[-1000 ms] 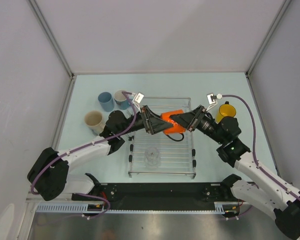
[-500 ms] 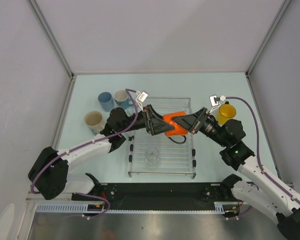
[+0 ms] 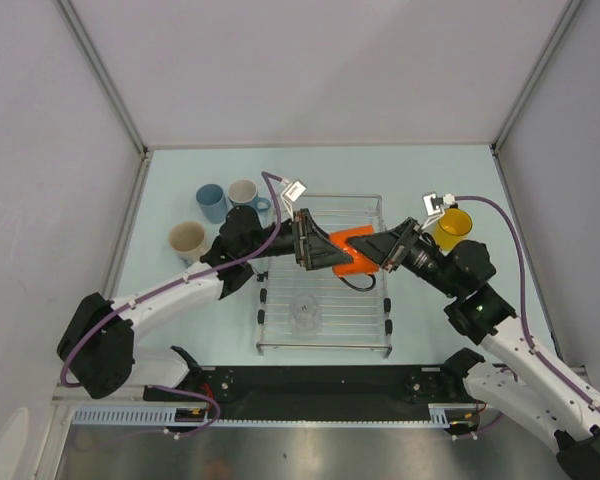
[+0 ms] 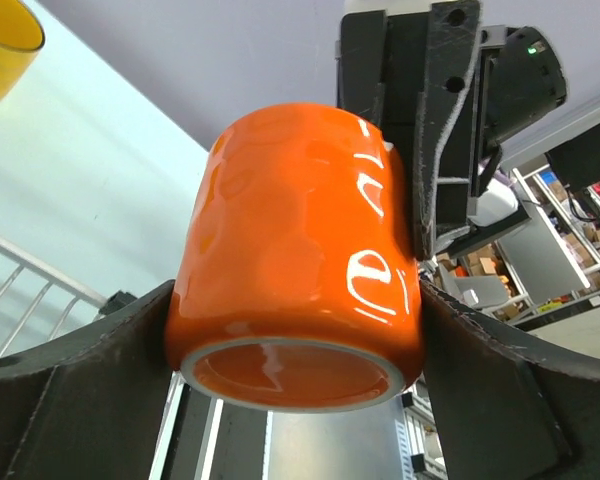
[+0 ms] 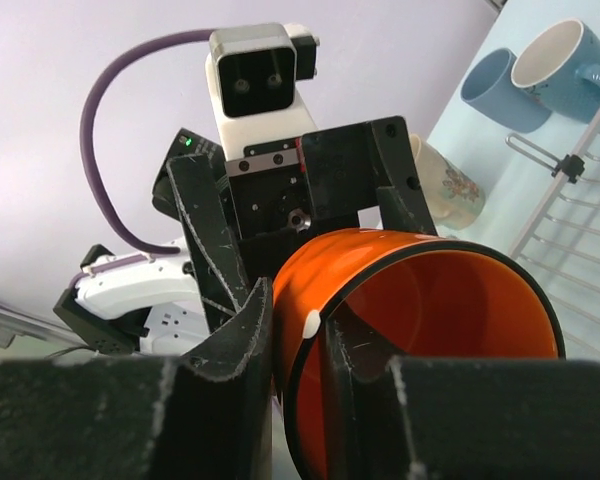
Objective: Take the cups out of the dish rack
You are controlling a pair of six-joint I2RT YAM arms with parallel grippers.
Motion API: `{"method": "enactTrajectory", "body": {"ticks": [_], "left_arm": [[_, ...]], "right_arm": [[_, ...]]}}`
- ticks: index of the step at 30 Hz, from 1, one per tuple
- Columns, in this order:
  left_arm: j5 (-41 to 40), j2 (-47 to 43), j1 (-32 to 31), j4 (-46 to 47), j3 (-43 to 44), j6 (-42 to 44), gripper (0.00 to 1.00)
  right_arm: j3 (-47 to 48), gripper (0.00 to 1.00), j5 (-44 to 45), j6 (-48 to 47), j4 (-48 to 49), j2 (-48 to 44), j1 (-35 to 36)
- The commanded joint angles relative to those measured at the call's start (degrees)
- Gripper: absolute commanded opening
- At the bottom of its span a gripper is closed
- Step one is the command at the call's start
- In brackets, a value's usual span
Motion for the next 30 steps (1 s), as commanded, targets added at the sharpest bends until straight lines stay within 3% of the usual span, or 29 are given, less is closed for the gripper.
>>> {"method": "enactTrajectory", "body": {"ticks": [1,10,16,23,26,30], "left_arm": [[-8.2,-0.2,2.8,-6.6,2.8,2.8,0.96],[-7.7,-0.5,5.5,-8.8,3.6,2.3,1.00],[-13.7,-3.0,7.9,-13.4,2.0,2.5,1.00],[-17.5,-5.2,8.5,-18.4,-0.5,2.2,1.00],[-20.3,-7.1,8.5,-22.5,-0.8,2.7,1.00],[-23.6,-9.8,8.6,-26.8,-1.3,4.5,1.00]], "right_arm": [[4.5,0.00,3.5,-8.1,-5.2,-1.8,0.1],[7.3,0.00,6.4,-10.8,-9.7,-3.0,0.0],[14.5,0.00,22.3,-19.7,-25.8,-2.7,-0.2],[23.6,0.00,53.8,-24.1,-46.7,9.1,-0.6],[26.2,0.00,58.0,-23.0,-51.0,15.3,-4.3],[23.9,0.00,55.2,-20.2,-50.5,16.9,-12.8]]}}
